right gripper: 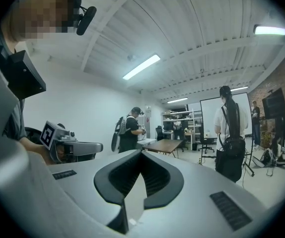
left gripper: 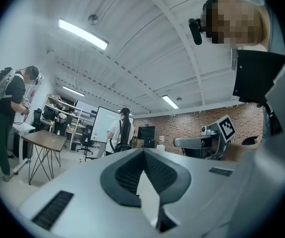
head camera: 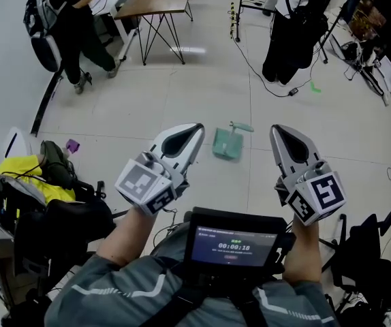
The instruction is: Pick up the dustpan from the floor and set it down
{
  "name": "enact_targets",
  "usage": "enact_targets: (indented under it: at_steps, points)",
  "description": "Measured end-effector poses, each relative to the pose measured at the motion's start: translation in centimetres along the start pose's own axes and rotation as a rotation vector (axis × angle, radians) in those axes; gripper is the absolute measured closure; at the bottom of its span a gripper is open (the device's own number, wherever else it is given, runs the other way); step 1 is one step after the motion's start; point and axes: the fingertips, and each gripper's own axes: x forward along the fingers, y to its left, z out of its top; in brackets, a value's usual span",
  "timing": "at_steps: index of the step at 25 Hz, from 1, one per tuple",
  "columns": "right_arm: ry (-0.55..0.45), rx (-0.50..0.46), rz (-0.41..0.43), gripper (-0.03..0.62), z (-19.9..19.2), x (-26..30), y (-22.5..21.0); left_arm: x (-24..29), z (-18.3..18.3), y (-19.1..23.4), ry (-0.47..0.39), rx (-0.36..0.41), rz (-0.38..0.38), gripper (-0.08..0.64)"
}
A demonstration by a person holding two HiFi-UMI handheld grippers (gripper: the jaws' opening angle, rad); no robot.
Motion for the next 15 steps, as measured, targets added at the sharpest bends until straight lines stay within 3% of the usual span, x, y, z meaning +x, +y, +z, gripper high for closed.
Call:
enact_targets:
  at_steps: [7,15]
  points:
    - [0.001,-0.001,0.027,0.580,0.8,-0.3,-1.2,1.0,0.4,-0.5,-0.009,0.001,0.027,0.526]
    - [-0.014,-0.015,0.074,0.580,0.6,-3.0,-2.0,1.3,-0.2,-4.1,-0.006,0.022,0.063,0.526]
